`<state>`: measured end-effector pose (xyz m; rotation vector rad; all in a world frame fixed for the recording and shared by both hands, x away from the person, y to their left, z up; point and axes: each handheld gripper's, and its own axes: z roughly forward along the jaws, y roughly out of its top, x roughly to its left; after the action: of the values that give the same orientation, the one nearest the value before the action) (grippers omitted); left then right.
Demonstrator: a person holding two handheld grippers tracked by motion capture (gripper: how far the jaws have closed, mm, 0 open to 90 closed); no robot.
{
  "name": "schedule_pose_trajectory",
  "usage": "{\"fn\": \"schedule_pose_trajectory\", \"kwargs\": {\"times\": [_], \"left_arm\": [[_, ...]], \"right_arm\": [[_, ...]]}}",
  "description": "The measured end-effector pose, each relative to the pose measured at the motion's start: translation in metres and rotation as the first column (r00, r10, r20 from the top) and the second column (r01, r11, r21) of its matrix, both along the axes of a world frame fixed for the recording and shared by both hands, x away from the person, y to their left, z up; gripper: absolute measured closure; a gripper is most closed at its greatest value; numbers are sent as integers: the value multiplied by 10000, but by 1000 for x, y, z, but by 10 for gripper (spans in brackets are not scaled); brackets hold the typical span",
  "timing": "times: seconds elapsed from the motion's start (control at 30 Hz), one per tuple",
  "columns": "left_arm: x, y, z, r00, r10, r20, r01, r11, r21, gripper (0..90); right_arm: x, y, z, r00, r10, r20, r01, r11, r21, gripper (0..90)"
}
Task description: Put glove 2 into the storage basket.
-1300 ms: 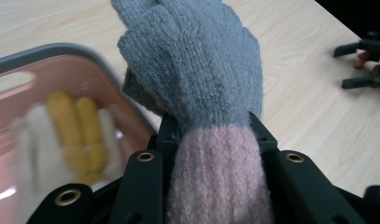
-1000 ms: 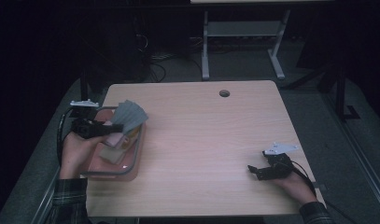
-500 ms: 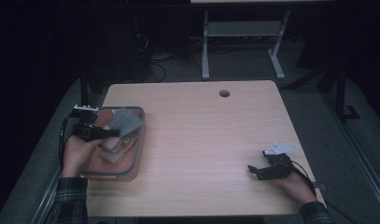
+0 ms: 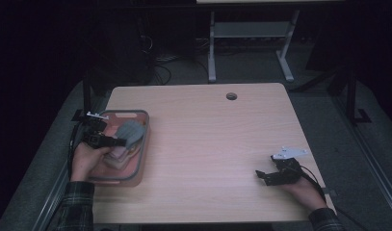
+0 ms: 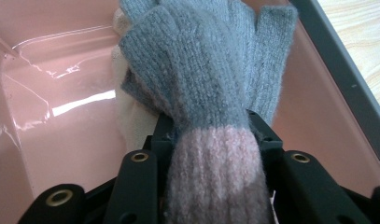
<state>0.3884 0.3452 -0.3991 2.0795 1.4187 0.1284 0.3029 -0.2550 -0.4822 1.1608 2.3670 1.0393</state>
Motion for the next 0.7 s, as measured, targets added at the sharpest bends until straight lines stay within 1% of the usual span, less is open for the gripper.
{"fn": "schedule_pose_trajectory", "kwargs": {"times": [0.03, 0.07, 0.1, 0.17, 0.2, 0.23, 0.27, 0.3, 0.33, 0.37, 0.4, 0.43, 0.47, 0.53, 0.57, 0.6, 0.7], "left_arm": [[0, 0, 1, 10000, 3, 56, -3, 9999, 116, 582], [0, 0, 1, 10000, 3, 56, -3, 9999, 116, 539], [-1, 0, 2, 9999, 102, 106, -105, 9994, 327, 481], [-1, 1, 3, 9993, 117, 361, -141, 9977, 667, 357], [-2, 0, 4, 9984, 148, 545, -188, 9971, 740, 315], [-2, 0, 4, 9984, 148, 545, -188, 9971, 740, 274], [-3, 1, 7, 9973, 92, 729, -153, 9964, 834, 254], [-3, 1, 7, 9973, 92, 729, -153, 9964, 834, 243], [-5, 2, 11, 9950, 55, 993, -139, 9963, 848, 226], [-5, 3, 13, 9936, 43, 1133, -139, 9964, 840, 210], [-5, 3, 13, 9936, 43, 1133, -139, 9964, 840, 205], [-7, 3, 18, 9911, 48, 1330, -161, 9963, 841, 197], [-8, 3, 21, 9897, 52, 1429, -179, 9960, 877, 182], [-10, 4, 26, 9870, 85, 1602, -224, 9961, 848, 176], [-10, 4, 26, 9870, 85, 1602, -224, 9961, 848, 171], [-12, 5, 30, 9836, 153, 1796, -320, 9954, 906, 170], [-14, 5, 33, 9818, 137, 1894, -291, 9965, 789, 170]], "right_arm": [[0, 0, 0, 10000, 10, 6, -10, 10000, -16, 127], [0, 0, 0, 10000, 3, 0, -3, 10000, 0, 126], [0, 0, 0, 10000, 9, 6, -9, 10000, 0, 126], [0, 0, 0, 10000, 8, 1, -8, 10000, 0, 126], [0, 0, 0, 10000, 13, 9, -13, 10000, -8, 126], [0, 0, 0, 10000, 10, 8, -10, 10000, -8, 127], [0, 0, 0, 10000, -2, -1, 2, 10000, 17, 126], [0, 0, 0, 10000, -2, -1, 2, 10000, 17, 126], [0, 0, 0, 10000, -3, -1, 3, 10000, 17, 126], [0, 0, 0, 10000, 14, 7, -14, 10000, -19, 126], [0, 0, 0, 10000, -2, 1, 2, 10000, 20, 126], [0, 0, 0, 10000, 8, 2, -8, 10000, -4, 126], [0, 0, 0, 10000, 0, 2, 0, 10000, 13, 126], [0, 0, 0, 10000, 3, 0, -3, 10000, 1, 126], [0, 0, 0, 10000, 3, 0, -3, 10000, 1, 126], [0, 0, 0, 10000, 12, 8, -12, 10000, -11, 127], [0, 0, 0, 10000, 1, -1, -1, 10000, 6, 126]]}}
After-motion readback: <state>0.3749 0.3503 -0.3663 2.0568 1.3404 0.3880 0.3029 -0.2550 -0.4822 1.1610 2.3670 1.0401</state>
